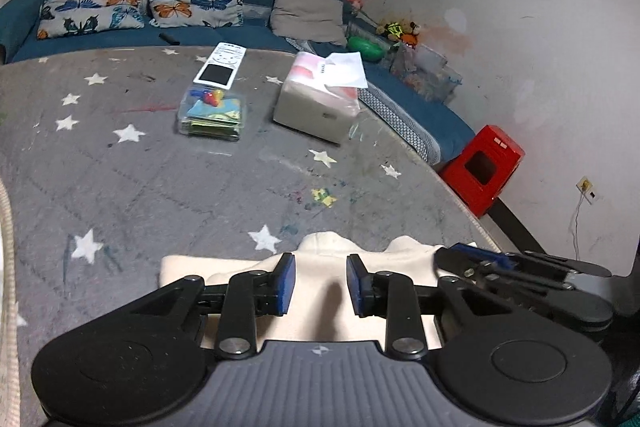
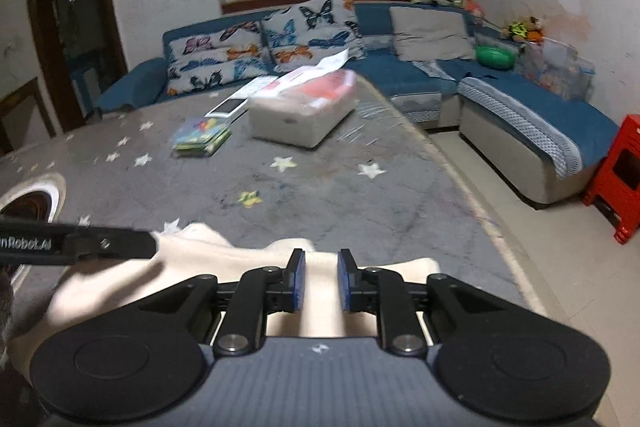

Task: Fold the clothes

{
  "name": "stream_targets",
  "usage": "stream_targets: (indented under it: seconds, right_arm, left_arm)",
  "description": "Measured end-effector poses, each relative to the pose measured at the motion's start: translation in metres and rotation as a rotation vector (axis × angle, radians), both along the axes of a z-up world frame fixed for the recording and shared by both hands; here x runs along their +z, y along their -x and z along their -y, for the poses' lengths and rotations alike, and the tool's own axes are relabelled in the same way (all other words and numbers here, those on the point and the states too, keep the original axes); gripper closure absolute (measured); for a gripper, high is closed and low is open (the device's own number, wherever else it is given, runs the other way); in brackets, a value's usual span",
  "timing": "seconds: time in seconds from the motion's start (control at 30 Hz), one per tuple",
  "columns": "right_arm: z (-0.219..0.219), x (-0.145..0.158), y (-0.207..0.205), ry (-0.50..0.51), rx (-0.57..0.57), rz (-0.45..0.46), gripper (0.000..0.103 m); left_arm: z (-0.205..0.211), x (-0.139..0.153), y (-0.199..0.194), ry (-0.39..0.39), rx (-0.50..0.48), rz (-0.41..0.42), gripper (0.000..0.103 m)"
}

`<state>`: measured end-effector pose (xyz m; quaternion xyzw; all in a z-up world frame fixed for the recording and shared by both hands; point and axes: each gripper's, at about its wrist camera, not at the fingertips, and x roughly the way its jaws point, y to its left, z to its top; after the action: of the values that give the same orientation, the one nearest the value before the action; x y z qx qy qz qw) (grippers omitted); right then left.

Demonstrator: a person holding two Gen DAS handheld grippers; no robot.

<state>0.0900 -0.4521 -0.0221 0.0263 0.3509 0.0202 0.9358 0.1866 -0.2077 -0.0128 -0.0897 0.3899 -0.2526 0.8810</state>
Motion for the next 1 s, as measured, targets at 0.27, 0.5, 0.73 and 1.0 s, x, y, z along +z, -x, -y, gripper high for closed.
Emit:
stream_targets:
  seconds: [0.27,0.5,0.73,1.0]
  right_arm:
    - [0.007,0.010,0.023,-0.006,0.006,0.010,0.082]
    - [0.012,0.020,0.080,0.040,0.038,0.009,0.082]
    - [0.021,0.005,0.117,0.042,0.005,-0.024,0.082]
    - [-0.002,0.022,0.126,0.046,0.051,0.053,0.077]
  left_arm:
    - [-0.005,0.001,0.009,0.000,0.005,0.007,0.073]
    - [-0.018,0.008,0.054,0.003,-0.051,0.039,0.073]
    - [-0.036,-0.001,0.095,-0.024,-0.072,0.038,0.074]
    - [-0.040,0.010,0.117,-0.026,-0.064,0.110,0.073]
